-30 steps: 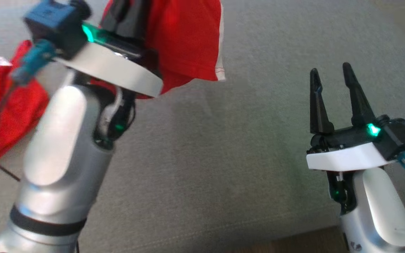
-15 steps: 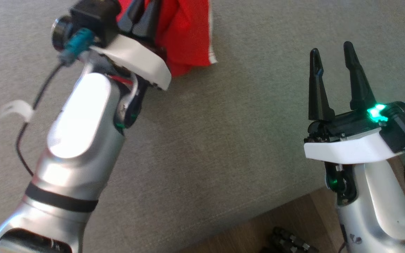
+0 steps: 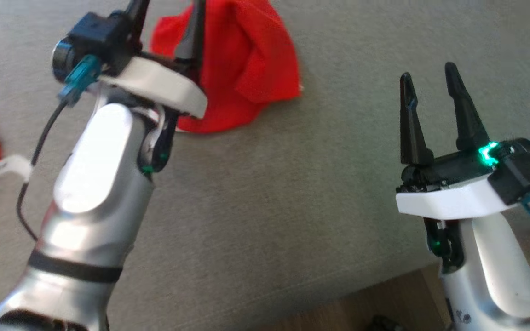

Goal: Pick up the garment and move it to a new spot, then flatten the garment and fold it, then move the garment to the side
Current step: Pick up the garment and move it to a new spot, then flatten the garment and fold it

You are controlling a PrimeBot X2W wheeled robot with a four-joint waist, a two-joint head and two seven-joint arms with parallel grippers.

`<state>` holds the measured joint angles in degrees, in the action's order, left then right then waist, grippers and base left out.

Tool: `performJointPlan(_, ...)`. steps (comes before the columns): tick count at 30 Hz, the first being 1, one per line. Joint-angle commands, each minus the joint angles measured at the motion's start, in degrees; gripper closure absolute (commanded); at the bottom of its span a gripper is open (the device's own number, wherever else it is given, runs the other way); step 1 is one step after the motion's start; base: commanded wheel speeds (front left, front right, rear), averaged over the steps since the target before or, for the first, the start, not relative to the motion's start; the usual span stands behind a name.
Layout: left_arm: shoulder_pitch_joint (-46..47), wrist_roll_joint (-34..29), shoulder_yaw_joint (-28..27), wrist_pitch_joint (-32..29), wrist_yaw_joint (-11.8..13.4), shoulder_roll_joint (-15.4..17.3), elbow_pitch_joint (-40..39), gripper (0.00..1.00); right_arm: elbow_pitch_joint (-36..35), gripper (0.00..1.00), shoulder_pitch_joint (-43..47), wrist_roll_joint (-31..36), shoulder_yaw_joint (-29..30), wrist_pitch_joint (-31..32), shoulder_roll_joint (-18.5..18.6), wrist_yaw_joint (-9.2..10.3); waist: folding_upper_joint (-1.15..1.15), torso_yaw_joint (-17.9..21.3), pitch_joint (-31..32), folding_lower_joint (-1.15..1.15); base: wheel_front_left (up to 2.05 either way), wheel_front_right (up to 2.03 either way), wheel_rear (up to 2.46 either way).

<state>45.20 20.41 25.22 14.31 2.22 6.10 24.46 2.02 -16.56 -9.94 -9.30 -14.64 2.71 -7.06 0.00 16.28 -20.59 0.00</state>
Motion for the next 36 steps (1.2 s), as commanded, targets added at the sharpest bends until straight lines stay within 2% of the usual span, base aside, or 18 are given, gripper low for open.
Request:
performJointPlan(1, -1.75, -0.06, -3.2, 0.64, 0.59, 2.61, -4.66, 0.0, -0.75, 0.0, 1.23, 1.66, -0.4, -0.36, 0.17, -0.43, 0.0, -4.98, 3.67, 0.0, 0.0, 0.0, 0.0)
performJointPlan(5, -9.16, -0.17, -6.92, 0.67, 0.95, 4.44, -10.52, 0.0, 1.24, 0.0, 2.57, 4.05, 0.8, -0.36, 0.17, -0.43, 0.0, -9.8, 6.64, 0.0, 0.0, 0.0, 0.0)
performJointPlan(6, -9.16, -0.17, -6.92, 0.67, 0.95, 4.44, -10.52, 0.0, 1.24, 0.0, 2.57, 4.05, 0.8, -0.36, 0.17, -0.43, 0.0, -9.8, 6.64, 0.0, 0.0, 0.0, 0.0)
performJointPlan(11, -20.48, -1.31, -10.75, 0.68, 1.41, 5.59, -16.17, 0.0, 3.39, 0.0, 4.47, 5.68, 1.58, -0.36, 0.17, -0.43, 0.0, -14.58, 9.76, 0.0, 0.0, 0.0, 0.0)
performJointPlan(14, -27.55, -1.93, -13.34, 0.68, 2.42, 3.28, -18.3, 0.0, 4.51, 0.0, 6.1, 6.09, 2.27, -0.36, 0.17, -0.43, 0.0, -17.11, 11.7, 0.0, 0.0, 0.0, 0.0)
performJointPlan(19, -36.29, -3.15, -15.42, 0.68, 1.64, -1.42, -20.45, 0.0, 6.52, 0.0, 8.19, 6.62, 3.81, -0.36, 0.17, -0.43, 0.0, -19.99, 13.28, 0.0, 0.0, 0.0, 0.0)
performJointPlan(28, -36.17, -4.8, -16.73, 0.68, -1.22, -3.15, -21.49, 0.0, 8.14, 0.0, 7.68, 7.72, 5.07, -0.34, 0.17, -0.43, 0.0, -23.18, 11.88, 0.0, 0.0, 0.0, 0.0)
performJointPlan(36, -35.03, -2.58, -13.93, 0.69, -0.61, -3.21, -21.1, 0.0, 16.28, 0.0, 0.1, 9.76, 6.43, 0.2, 0.17, -0.43, 0.0, -26.7, 7.87, 0.0, 0.0, 0.0, 0.0)
